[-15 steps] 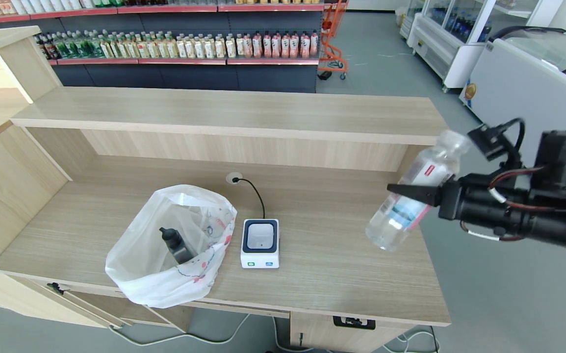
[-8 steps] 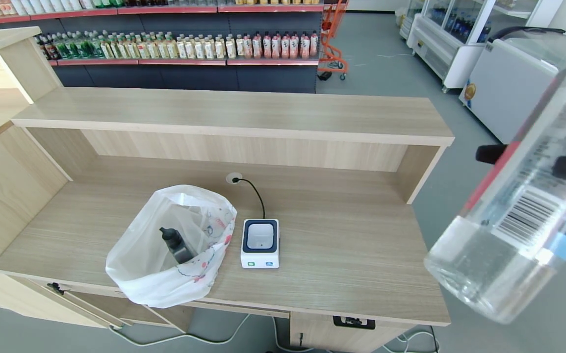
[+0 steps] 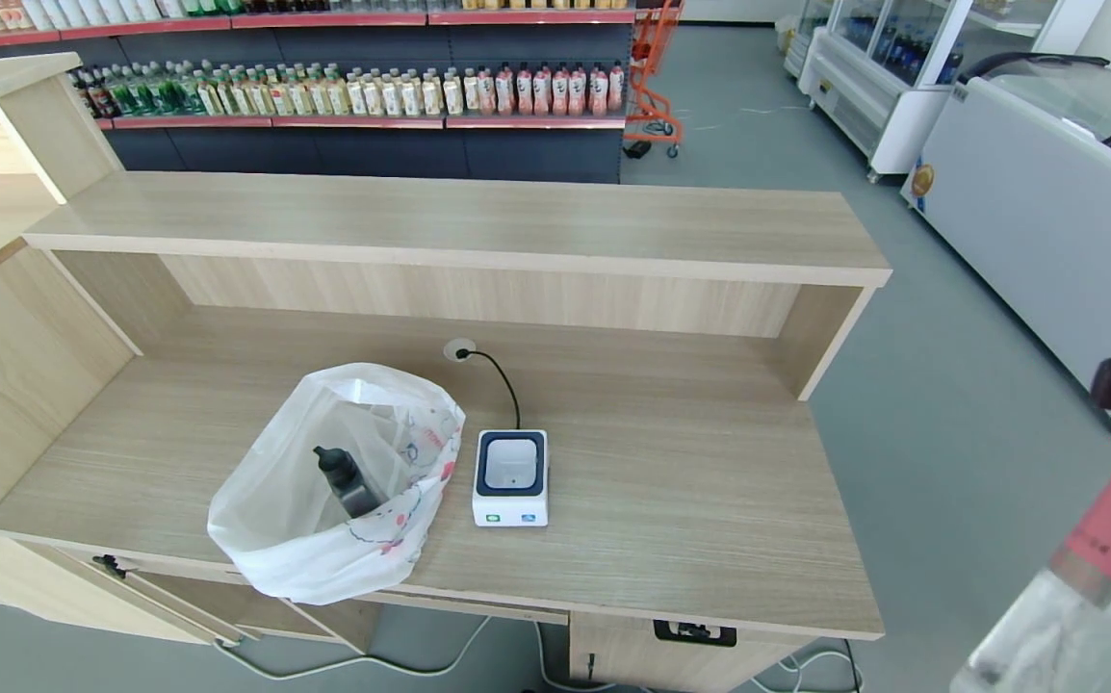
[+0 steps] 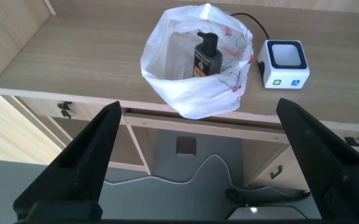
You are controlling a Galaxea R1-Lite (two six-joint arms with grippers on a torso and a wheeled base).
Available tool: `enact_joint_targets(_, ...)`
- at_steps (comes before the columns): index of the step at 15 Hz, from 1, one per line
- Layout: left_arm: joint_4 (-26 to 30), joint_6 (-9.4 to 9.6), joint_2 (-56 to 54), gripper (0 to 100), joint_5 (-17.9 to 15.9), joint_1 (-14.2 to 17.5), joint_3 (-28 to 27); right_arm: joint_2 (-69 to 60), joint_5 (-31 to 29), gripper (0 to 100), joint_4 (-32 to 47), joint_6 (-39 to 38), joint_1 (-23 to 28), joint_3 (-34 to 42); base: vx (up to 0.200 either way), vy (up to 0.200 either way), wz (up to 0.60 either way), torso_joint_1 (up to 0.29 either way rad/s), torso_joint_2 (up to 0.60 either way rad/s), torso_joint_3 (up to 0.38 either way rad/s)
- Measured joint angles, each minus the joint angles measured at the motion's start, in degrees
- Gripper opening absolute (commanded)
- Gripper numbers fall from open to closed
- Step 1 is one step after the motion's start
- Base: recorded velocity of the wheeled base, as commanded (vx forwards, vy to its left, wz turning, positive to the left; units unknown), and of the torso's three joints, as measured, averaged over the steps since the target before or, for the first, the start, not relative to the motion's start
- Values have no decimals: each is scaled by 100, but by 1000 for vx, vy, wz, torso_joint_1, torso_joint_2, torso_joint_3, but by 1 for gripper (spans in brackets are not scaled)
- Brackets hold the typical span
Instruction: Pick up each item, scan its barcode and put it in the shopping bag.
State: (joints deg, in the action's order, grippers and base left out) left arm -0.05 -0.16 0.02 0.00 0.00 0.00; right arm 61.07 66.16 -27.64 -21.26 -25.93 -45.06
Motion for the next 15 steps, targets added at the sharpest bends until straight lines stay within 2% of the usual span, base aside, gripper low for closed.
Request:
enact_joint_targets(4,2,0,0,100,0,0,0,-160,10,0,98,0,-116,160,0,0,0,0,0,0)
enact_joint_targets(7,0,0,0,100,0,0,0,-405,13,0,675,77,-33,215,0,0,0,0,0,0)
enact_joint_targets(15,2,0,0,100,0,0,0,-766,18,0,917,161,94,256,0,0,0,0,0,0)
